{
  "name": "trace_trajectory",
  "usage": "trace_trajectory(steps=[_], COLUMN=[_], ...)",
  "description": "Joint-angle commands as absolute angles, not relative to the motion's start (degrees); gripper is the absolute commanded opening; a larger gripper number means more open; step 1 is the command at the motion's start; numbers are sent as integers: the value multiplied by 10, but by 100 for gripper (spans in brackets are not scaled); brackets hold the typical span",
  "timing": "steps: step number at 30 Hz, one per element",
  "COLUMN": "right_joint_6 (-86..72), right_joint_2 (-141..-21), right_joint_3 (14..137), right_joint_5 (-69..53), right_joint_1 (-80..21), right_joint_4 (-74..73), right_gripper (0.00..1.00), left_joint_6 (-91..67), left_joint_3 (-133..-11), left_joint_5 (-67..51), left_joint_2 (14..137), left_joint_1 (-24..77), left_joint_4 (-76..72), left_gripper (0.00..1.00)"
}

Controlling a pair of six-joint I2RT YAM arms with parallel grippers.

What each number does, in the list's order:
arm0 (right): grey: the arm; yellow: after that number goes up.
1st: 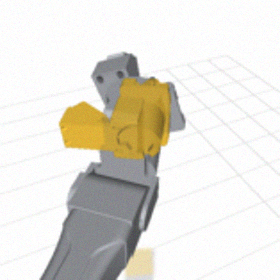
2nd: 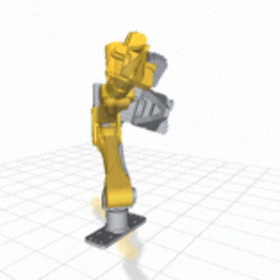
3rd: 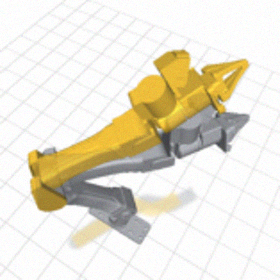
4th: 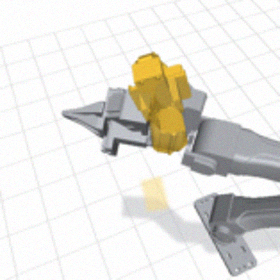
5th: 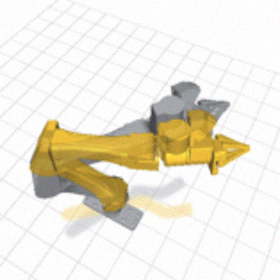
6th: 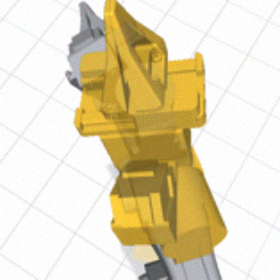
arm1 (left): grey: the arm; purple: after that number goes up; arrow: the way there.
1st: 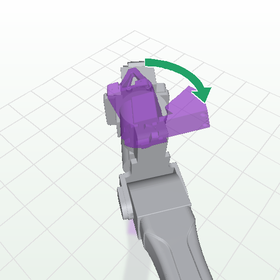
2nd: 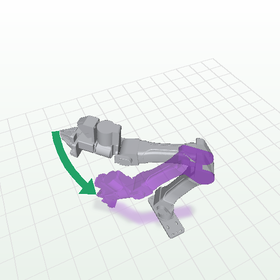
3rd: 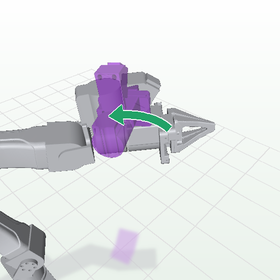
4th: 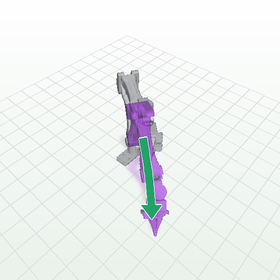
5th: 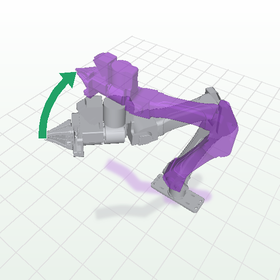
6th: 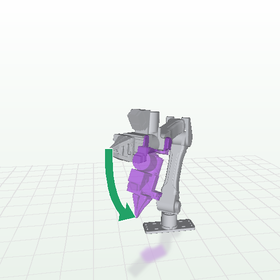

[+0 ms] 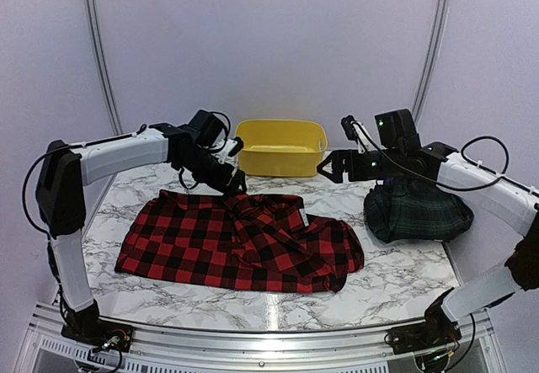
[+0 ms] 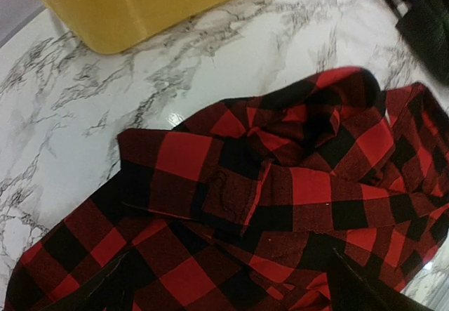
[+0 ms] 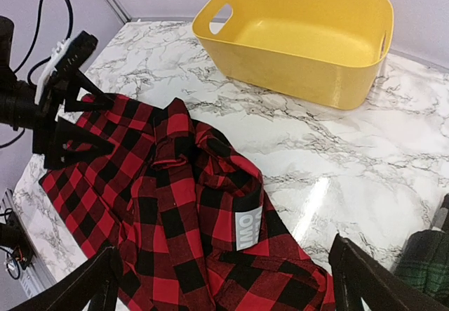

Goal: Fold and stack the mixed laundry pile
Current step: Smooth out the 1/3-folded shirt at the center of the board.

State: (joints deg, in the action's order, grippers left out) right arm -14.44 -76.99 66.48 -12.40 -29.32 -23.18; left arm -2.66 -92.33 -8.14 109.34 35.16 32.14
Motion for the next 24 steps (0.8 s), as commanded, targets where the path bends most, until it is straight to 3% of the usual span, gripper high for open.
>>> trace_trajectory(steps=[1, 9, 15, 20, 21, 24], right_joint_6=[-111, -96, -81, -73, -75, -70], right_joint_2=[-806, -827, -822, -817, -812, -806], right_joint_3=[706, 688, 682, 683, 675, 670], right_joint_5=[-160, -194, -211, -220, -221, -219], right_joint_1=[-288, -262, -252, -251, -252, -252], right_joint_4=[-256, -227, -235, -252, -246, -244], right_gripper=[98, 99, 98, 95, 95, 92], left_joint_6=[33, 14, -18, -32, -38, -64], left_joint_3=[-995, -1149, -1204, -1209, -1205, -1197], left_joint_5=[4, 59, 132, 118, 111, 76], left_joint_2=[1178, 1340, 1362, 1292, 1277, 1241], left_joint_1=[401, 424, 414, 396, 391, 374], left_joint_4=[395, 459, 467, 465, 466, 464], left_gripper=[94, 83, 47, 5, 0, 0])
